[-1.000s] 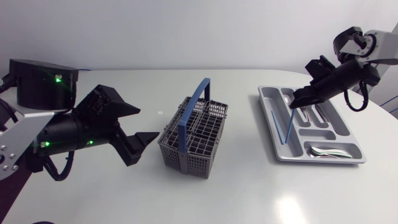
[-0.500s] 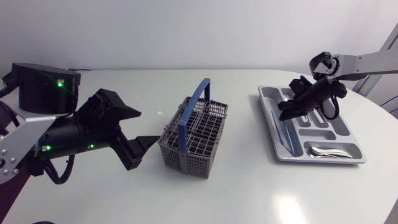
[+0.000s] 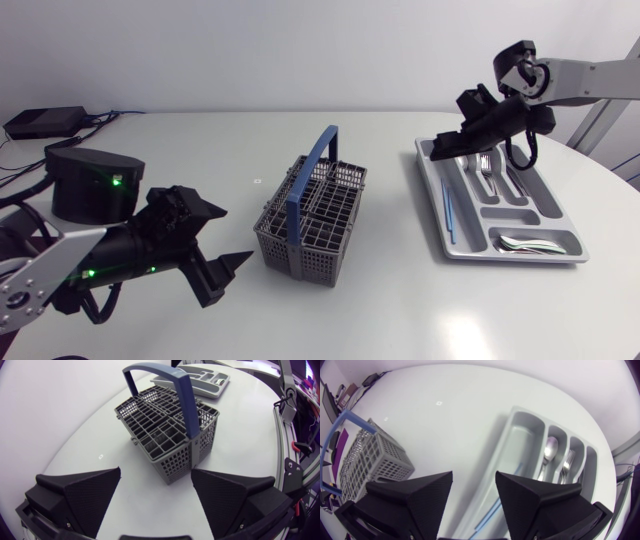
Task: Unload the cutlery basket into the drawer organizer.
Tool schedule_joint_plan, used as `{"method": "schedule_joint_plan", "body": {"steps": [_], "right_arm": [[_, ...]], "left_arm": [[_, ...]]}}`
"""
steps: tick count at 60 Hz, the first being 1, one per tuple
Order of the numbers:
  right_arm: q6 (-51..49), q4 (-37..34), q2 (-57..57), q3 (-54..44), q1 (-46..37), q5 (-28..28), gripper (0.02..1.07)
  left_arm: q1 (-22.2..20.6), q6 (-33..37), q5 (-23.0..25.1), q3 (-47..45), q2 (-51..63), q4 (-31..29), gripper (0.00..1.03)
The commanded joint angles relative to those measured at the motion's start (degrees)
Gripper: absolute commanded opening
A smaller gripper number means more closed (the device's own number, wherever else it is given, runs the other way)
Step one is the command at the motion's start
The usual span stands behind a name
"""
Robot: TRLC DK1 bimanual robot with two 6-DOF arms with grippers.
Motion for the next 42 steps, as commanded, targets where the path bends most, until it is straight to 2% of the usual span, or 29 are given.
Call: {"method": "schedule_joint_plan", "body": {"steps": [1, 12, 27, 42], "right_arm": [[2.5, 1.2, -0.8, -2.3, 3.6, -0.3, 0.74], [6.2, 2.9, 3.0, 1.5, 10.6, -0.1, 0.74], [8.5, 2.8, 9.9, 7.1, 15.6, 1.0, 0.74], [8.5, 2.3, 7.3, 3.2, 17.5, 1.0, 0.74]], "left_arm": [[-1.3, 1.5, -0.5, -2.1, 2.3, 2.1, 0.98], [-2.6, 2.1, -2.4, -2.2, 8.1, 7.1, 0.98], [-2.4, 3.5, -5.0, -0.5, 14.0, 12.7, 0.97], [-0.9, 3.6, -6.1, 3.4, 19.7, 16.8, 0.97]]}}
